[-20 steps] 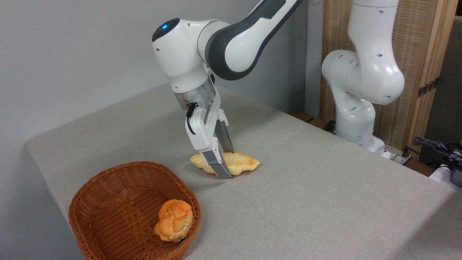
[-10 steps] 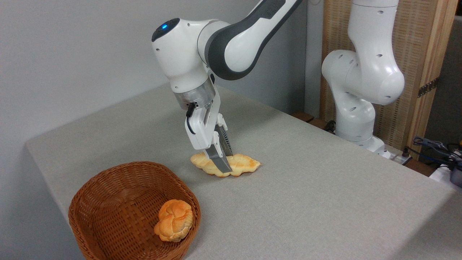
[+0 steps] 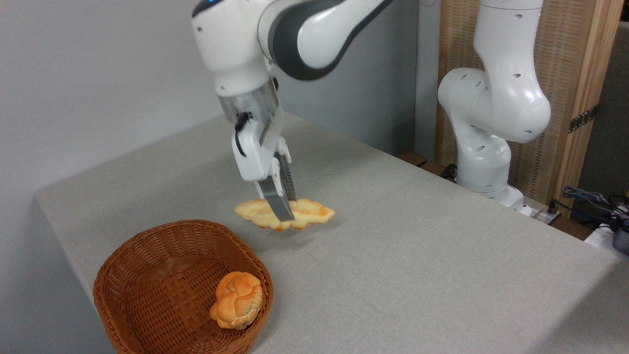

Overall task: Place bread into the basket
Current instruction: 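Lift the bread roll and carry it over the wicker basket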

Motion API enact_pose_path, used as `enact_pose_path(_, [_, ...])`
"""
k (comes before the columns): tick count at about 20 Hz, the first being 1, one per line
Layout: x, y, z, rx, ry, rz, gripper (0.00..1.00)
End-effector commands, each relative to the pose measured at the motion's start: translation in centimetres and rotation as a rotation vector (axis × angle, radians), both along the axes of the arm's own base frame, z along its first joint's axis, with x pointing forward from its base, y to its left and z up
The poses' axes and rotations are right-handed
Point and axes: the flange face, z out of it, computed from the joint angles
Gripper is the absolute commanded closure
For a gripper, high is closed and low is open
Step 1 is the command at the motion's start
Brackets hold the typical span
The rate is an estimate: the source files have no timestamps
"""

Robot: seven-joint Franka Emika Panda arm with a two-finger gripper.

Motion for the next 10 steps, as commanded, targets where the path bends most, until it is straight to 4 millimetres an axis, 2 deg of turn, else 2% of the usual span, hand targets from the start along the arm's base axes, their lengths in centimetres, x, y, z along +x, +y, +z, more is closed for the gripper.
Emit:
enact_pose_path(1, [1.3, 0.2, 4.3, -0.061, -0.051, 0.054, 0.57])
enact_pose_path(5, [4.4, 0.3, 5.4, -0.084, -0.109, 0.222, 0.57])
enact_pose_path(10, [8.9, -0.4, 4.7, -0.13, -0.222, 0.462, 0.56])
